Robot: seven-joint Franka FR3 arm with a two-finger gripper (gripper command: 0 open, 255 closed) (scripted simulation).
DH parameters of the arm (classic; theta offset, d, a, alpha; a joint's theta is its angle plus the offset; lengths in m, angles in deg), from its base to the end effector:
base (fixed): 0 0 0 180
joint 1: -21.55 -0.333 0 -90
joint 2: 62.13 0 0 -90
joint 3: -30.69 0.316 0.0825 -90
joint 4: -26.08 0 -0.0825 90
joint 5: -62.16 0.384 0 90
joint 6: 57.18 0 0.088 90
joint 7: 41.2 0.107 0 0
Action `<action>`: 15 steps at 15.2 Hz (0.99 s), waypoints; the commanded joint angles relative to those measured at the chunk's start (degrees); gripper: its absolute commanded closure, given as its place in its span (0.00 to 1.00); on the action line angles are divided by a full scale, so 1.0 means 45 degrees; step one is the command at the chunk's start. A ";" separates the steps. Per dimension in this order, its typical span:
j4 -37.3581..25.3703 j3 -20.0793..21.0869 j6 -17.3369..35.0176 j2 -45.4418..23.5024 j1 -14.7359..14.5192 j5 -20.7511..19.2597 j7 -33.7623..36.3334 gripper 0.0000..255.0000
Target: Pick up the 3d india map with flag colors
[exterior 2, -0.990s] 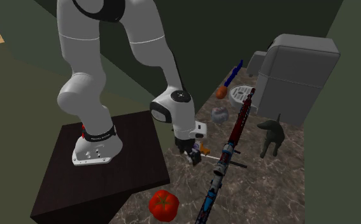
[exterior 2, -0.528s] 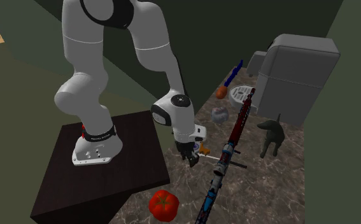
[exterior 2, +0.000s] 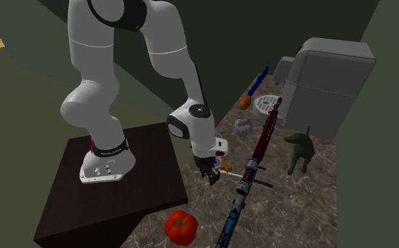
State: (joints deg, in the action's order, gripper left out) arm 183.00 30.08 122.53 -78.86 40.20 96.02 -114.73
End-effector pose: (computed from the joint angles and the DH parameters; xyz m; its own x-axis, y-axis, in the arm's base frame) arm 0.3411 -0.1713 0.1408 0.9328 0.3509 0.0818 0.3460 -0.9357 0.0681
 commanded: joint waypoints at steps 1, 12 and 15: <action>0.0131 -0.0638 -0.0312 0.0390 -0.0573 -0.0275 0.0251 1.00; 0.0962 -0.5483 -0.2416 0.3327 -0.4145 -0.5927 0.4637 1.00; 0.1016 -0.5682 -0.2891 0.3929 -0.4045 -0.7170 0.5534 1.00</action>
State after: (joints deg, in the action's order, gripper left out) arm 187.44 4.88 110.10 -61.96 21.81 65.41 -90.83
